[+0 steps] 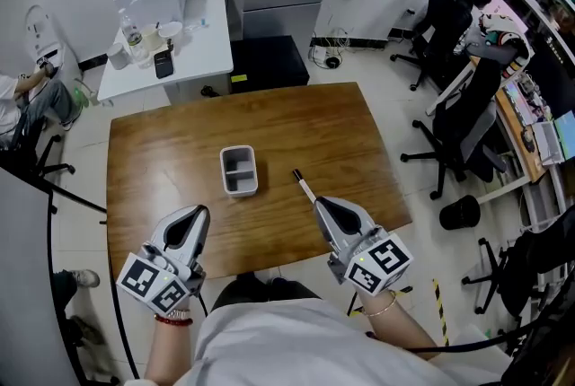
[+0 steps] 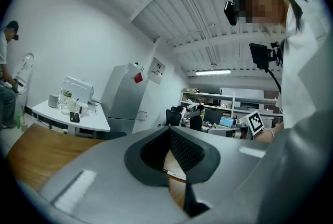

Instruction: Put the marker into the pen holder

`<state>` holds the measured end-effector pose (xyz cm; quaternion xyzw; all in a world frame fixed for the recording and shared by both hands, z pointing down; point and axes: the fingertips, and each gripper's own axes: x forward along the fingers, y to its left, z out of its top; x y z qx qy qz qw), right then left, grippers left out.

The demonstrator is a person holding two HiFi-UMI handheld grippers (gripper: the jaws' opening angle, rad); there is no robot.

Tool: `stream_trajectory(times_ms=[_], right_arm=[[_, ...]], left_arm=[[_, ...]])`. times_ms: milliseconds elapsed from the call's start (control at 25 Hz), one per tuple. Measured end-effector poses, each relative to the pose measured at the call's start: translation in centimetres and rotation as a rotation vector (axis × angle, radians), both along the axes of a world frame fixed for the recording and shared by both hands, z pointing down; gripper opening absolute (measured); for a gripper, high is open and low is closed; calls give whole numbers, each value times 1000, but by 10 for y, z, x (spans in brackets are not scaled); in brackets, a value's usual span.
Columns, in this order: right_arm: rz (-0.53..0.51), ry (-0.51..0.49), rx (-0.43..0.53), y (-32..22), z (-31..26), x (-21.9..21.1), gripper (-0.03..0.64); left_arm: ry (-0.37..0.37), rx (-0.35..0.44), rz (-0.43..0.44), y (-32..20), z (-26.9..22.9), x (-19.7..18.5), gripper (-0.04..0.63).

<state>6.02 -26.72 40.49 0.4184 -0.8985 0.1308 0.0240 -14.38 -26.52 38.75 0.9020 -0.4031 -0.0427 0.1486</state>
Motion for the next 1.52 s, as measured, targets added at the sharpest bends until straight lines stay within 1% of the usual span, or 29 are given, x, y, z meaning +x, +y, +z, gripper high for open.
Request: stream_trajectory(times_ms=[120,240,320,480,600,680,720,800,920,1000,1120,1200,1360,1520], right_arm=[[63,94,9,-13,22,2,-17],[115,98,-22,-24,40,5,-17],[124,104,-35,-29,49,6,-17],[103,167,-74,-43,81,15,-16],[39,230,-162,-52,127,25,28],[-15,314,-253,-49,167,33,87],[-32,363,-289,-48,186,37,103],[-47,445,-340,-48,215,45,102],[-75,545,-418,-50,253,52,100],[-82,597,-463,-49,271,58,101],[-72,625,-513,-47,288,65,101],[-77,634,-531,-46,296,65,101],[-48,596,-550,-45,299,66,98],[-14,590,-564,-48,299,66,72]], left_arm=[[8,-1,18,-10,2,-12,-3],[-1,-8,41,-18,11,-24,-3],[-5,-25,42,-21,19,-31,-3],[8,-46,17,-26,30,-36,-3],[0,-53,0,-33,30,-29,-3],[8,-49,-10,-33,26,-22,-3],[10,-45,-12,-33,24,-20,-3],[4,-47,-18,-37,25,-18,-3],[-13,-67,-34,-43,30,-18,-3],[-32,-68,-28,-42,30,-14,-3],[-35,-65,-23,-41,28,-9,-3],[-34,-71,-31,-44,30,-9,-3],[-26,-82,-26,-46,29,-5,-3],[-28,-77,-10,-47,27,-1,-3]])
